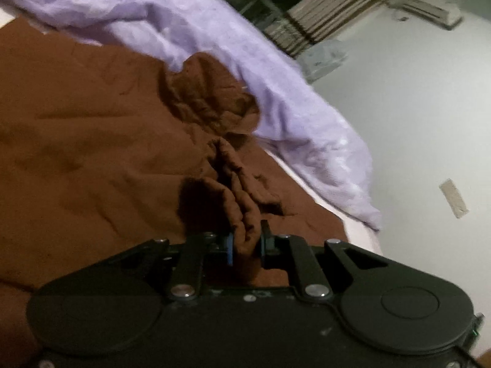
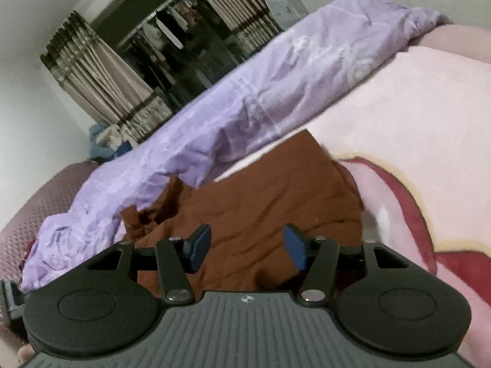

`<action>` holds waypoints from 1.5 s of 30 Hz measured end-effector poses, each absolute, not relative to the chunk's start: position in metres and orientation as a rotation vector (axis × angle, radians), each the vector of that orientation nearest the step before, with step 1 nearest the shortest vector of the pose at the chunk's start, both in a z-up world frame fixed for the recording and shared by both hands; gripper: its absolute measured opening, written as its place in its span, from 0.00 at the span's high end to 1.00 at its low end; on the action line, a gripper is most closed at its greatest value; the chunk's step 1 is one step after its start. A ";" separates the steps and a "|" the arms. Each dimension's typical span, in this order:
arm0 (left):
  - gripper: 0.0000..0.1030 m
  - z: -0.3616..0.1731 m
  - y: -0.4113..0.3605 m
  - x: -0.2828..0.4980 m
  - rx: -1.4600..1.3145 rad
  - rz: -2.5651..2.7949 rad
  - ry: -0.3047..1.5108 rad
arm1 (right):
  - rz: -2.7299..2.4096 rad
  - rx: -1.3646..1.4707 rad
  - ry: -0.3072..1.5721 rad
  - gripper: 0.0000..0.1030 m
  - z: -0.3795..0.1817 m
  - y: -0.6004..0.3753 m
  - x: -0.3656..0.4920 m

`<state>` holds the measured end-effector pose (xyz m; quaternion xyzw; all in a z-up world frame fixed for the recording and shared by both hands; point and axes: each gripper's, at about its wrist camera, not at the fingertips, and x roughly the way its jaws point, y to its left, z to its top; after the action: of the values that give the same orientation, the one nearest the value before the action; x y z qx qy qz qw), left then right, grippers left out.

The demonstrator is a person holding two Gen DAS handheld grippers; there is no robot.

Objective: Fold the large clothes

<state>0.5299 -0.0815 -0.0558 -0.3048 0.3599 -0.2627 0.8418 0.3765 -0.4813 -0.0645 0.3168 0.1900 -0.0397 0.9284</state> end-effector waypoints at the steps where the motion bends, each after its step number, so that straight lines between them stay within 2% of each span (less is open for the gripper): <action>1: 0.88 -0.055 -0.078 0.524 -0.641 -0.557 0.752 | -0.079 0.641 0.379 0.37 -0.062 -0.480 0.373; 5: 0.87 -0.073 -0.077 0.516 -0.533 -0.494 0.760 | -0.106 0.596 0.399 0.37 -0.064 -0.476 0.384; 9: 0.81 -0.098 -0.079 0.529 -0.536 -0.462 0.783 | -0.130 0.607 0.458 0.46 -0.085 -0.480 0.390; 12: 0.78 -0.094 -0.078 0.530 -0.521 -0.468 0.788 | -0.118 0.598 0.451 0.46 -0.090 -0.481 0.387; 14: 0.64 -0.080 -0.075 0.523 -0.458 -0.458 0.765 | -0.117 0.602 0.461 0.46 -0.083 -0.481 0.385; 16: 0.60 -0.063 -0.073 0.514 -0.394 -0.416 0.716 | -0.115 0.591 0.447 0.45 -0.072 -0.479 0.382; 18: 0.59 -0.045 -0.074 0.506 -0.337 -0.393 0.661 | -0.109 0.565 0.409 0.41 -0.061 -0.475 0.379; 23: 0.58 -0.028 -0.099 0.502 -0.214 -0.435 0.587 | -0.128 0.450 0.393 0.41 -0.045 -0.455 0.386; 31: 0.57 -0.070 -0.133 0.521 -0.112 -0.444 0.676 | -0.169 0.405 0.502 0.42 -0.067 -0.444 0.409; 33: 0.56 -0.078 -0.130 0.524 -0.121 -0.449 0.674 | -0.176 0.417 0.533 0.47 -0.078 -0.450 0.413; 39: 0.55 -0.074 -0.127 0.524 -0.119 -0.468 0.684 | -0.146 0.426 0.527 0.47 -0.084 -0.457 0.410; 42: 0.46 -0.056 -0.121 0.512 -0.130 -0.459 0.685 | -0.146 0.474 0.530 0.44 -0.072 -0.457 0.398; 45: 0.45 -0.040 -0.108 0.487 -0.118 -0.443 0.643 | -0.076 0.458 0.500 0.42 -0.061 -0.444 0.382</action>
<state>0.4872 -0.1084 -0.0399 -0.0576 0.3131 -0.2156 0.9231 0.3817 -0.4438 -0.0613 0.2245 0.2454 -0.0374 0.9423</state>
